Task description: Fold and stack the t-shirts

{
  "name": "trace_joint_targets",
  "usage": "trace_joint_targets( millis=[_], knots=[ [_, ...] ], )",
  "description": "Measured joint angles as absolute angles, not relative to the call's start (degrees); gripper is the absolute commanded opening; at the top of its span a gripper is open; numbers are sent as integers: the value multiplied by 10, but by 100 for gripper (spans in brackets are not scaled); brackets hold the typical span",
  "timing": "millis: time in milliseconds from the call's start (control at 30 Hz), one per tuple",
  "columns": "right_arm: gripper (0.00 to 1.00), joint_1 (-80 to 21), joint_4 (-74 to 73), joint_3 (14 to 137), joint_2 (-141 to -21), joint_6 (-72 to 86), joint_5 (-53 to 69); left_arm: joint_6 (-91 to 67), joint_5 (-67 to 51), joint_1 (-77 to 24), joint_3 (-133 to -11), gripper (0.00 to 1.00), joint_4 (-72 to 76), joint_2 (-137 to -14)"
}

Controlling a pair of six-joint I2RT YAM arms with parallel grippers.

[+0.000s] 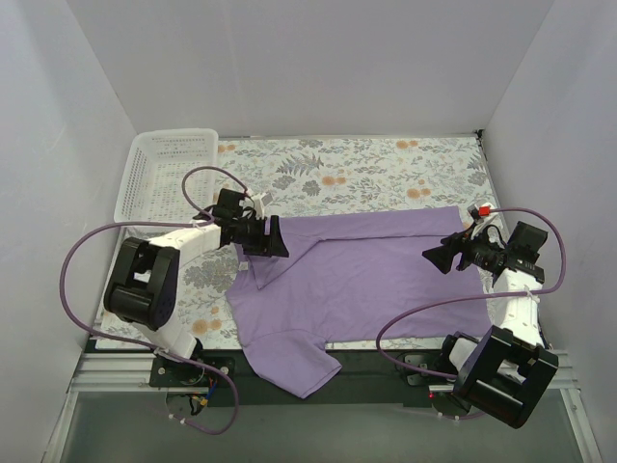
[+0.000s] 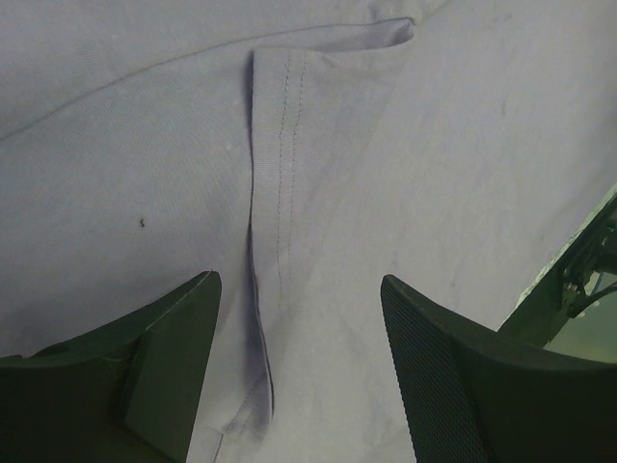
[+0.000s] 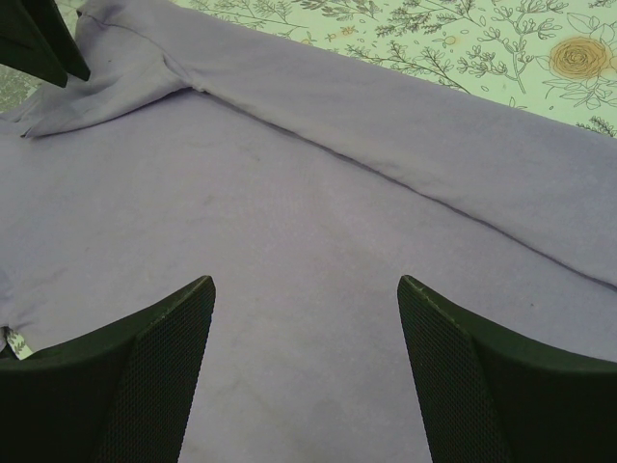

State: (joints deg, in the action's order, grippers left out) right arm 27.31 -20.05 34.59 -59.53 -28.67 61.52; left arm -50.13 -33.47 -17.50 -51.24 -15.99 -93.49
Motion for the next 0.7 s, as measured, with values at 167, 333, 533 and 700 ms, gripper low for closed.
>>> trace_joint_targets(
  millis=[167,333,533,700],
  knots=[
    [83,273,-201,346,-595,-286,615,-502,-335,-185,-514,59,-160,-961],
    [83,273,-201,346,-595,-287,615,-504,-336,-193,-526,55,-159,-984],
    [83,273,-201,346,-595,-286,615,-504,-335,-196,-530,53,-159,-989],
    [83,273,-201,346,-595,-287,615,-503,-329,-198,-530,53,-159,-985]
  ],
)
